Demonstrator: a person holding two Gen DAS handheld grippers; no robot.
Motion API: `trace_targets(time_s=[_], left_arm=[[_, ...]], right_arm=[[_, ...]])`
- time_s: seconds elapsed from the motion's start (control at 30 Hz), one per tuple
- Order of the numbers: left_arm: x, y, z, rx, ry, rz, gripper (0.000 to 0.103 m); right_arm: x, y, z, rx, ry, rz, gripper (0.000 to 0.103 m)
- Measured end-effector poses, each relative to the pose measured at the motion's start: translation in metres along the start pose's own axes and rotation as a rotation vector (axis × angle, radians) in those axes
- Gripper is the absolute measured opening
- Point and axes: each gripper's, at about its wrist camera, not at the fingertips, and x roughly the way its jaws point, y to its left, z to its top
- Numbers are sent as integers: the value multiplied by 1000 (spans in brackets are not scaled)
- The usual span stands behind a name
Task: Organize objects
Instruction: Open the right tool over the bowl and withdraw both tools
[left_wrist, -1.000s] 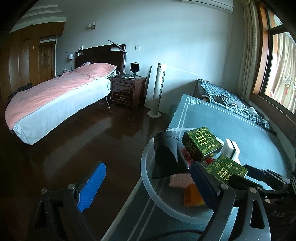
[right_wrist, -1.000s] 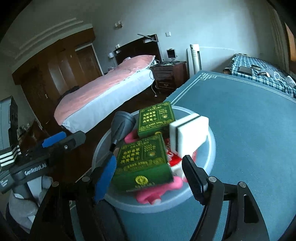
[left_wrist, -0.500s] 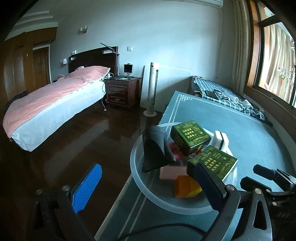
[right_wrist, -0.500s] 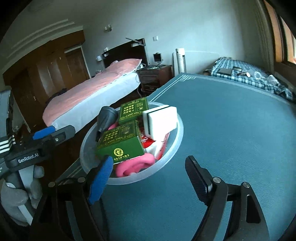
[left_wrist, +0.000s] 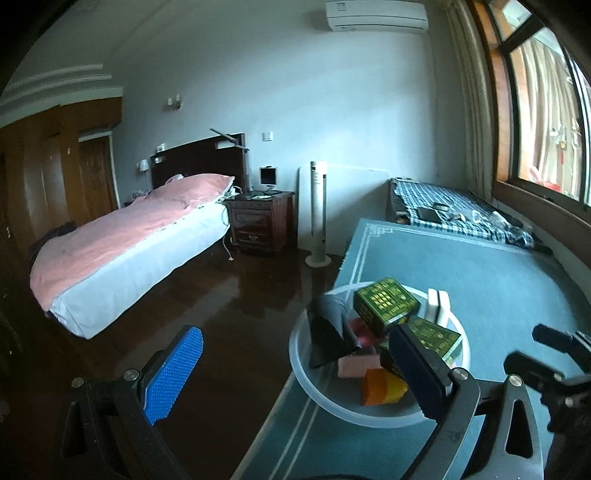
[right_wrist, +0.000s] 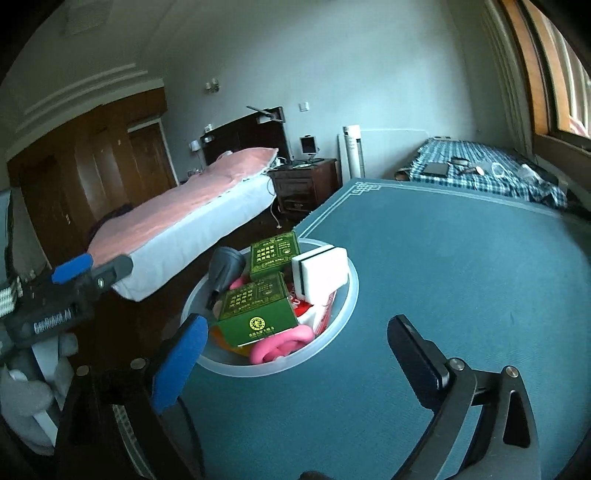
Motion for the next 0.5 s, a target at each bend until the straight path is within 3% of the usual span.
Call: trace_targets(time_s=[0.23,0.5], left_arm=[[10,-13,-14,11,70,25,103],[12,-11,-22,-21,94,86,103]], right_arm=[[-2,-10,-2,50,22,-18,103],[-4,2,-4,-23,36,-31,103]])
